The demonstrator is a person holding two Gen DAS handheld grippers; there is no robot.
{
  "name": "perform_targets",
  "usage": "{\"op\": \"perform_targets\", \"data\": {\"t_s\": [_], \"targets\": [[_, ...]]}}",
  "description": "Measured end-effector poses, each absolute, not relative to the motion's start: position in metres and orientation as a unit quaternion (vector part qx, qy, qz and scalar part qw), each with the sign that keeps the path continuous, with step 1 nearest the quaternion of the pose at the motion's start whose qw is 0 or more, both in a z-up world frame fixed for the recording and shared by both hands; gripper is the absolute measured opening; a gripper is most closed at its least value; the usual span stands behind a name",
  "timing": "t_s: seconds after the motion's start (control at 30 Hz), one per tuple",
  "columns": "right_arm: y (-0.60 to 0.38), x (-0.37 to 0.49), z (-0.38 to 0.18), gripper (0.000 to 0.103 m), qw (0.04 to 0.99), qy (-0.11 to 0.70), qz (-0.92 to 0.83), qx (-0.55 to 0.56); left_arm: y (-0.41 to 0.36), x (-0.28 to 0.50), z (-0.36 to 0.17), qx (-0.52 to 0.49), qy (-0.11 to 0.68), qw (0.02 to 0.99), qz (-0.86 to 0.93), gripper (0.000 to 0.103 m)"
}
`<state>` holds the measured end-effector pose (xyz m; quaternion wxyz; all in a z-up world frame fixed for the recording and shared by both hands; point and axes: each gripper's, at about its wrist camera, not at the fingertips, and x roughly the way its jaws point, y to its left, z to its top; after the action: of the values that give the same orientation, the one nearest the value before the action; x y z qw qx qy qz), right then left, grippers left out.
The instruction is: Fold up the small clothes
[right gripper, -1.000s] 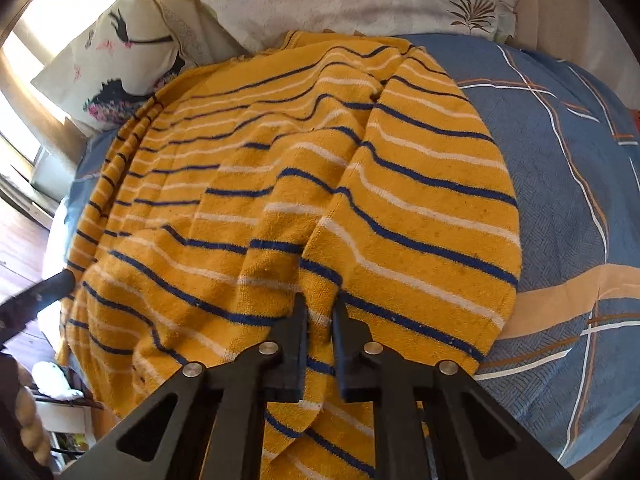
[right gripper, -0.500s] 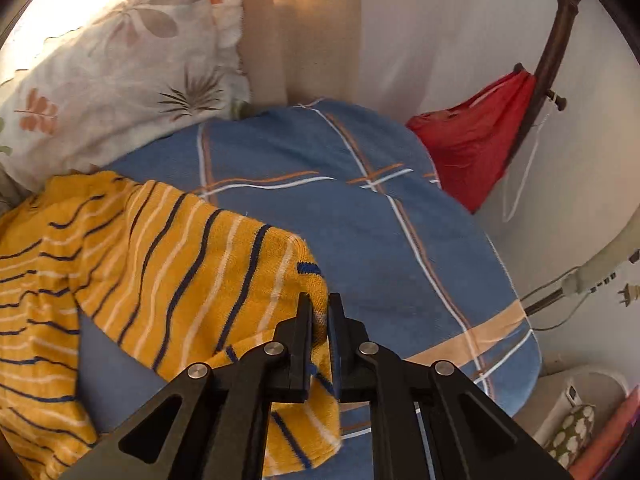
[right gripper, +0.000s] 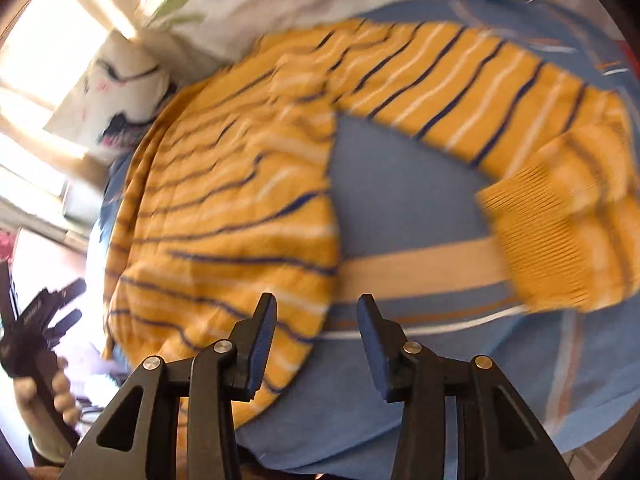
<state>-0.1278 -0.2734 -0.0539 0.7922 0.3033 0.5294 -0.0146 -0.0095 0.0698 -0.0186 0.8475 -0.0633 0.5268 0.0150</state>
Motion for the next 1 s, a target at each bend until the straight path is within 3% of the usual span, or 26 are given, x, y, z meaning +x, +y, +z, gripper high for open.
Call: {"op": "perform_targets", "data": {"t_s": [0.17, 0.43, 0.47, 0.53, 0.57, 0.6, 0.63, 1.0], "targets": [[-0.244, -0.123, -0.062, 0.045, 0.794, 0.546, 0.006, 0.269, 0.12, 0.003, -0.02, -0.007, 0.508, 0.858, 0.073, 0.103], [-0.254, -0.143, -0.06, 0.046, 0.782, 0.545, -0.068, 0.295, 0.152, 0.055, -0.078, 0.005, 0.562, 0.827, 0.004, 0.101], [-0.255, -0.143, -0.06, 0.046, 0.779, 0.544, -0.08, 0.302, 0.151, 0.057, -0.083, -0.003, 0.571, 0.821, -0.019, 0.097], [-0.253, -0.143, -0.058, 0.046, 0.775, 0.545, -0.095, 0.306, 0.148, 0.061, -0.09, -0.03, 0.588, 0.805, -0.069, 0.06], [-0.251, -0.142, -0.057, 0.046, 0.773, 0.546, -0.105, 0.305, 0.148, 0.062, -0.089, -0.032, 0.585, 0.807, -0.073, 0.054], [-0.248, -0.14, -0.056, 0.046, 0.772, 0.546, -0.113, 0.304, 0.148, 0.063, -0.087, -0.026, 0.584, 0.808, -0.076, 0.019], [-0.246, -0.138, -0.055, 0.046, 0.771, 0.546, -0.121, 0.304, 0.15, 0.066, -0.087, -0.031, 0.591, 0.802, -0.084, 0.008], [-0.226, -0.122, -0.053, 0.046, 0.758, 0.537, -0.197, 0.314, 0.271, 0.157, -0.026, -0.033, 0.508, 0.855, 0.097, 0.005]]}}
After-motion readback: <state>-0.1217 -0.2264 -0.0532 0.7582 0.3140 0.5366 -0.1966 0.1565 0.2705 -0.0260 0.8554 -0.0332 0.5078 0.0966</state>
